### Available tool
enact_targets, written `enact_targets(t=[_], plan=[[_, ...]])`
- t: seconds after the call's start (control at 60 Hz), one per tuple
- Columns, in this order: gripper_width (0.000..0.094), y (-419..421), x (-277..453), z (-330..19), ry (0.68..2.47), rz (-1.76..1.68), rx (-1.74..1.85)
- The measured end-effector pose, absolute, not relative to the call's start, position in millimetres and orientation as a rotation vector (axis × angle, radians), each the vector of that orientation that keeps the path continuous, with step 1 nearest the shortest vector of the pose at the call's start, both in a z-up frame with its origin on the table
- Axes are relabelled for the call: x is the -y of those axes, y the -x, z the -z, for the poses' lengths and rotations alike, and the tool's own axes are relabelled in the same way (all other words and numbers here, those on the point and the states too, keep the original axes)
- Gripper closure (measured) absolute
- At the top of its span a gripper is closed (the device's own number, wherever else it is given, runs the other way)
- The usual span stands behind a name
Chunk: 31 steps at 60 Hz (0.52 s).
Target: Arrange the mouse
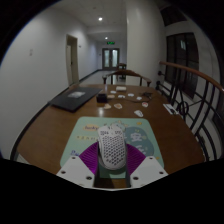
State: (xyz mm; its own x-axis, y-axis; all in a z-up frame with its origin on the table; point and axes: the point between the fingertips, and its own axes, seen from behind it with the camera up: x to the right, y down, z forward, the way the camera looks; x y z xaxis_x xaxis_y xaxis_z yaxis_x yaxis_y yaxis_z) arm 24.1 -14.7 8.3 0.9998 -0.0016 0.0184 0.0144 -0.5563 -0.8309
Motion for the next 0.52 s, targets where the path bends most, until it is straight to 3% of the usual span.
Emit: enact_targets(t=[0.067,0.217,0.317,0.35,0.517], plan=[[0.0576,-26,18,12,2.185,0.060,0.003],[0.0357,-32,11,11,2.162,0.168,0.124],[0.0052,-37,28,1,2.187,0.168,0.225],[0.0093,-35,38,-4,2.188,0.130,0.226],[0.0090,-42,99,-37,2.125,-0.063,0.199]])
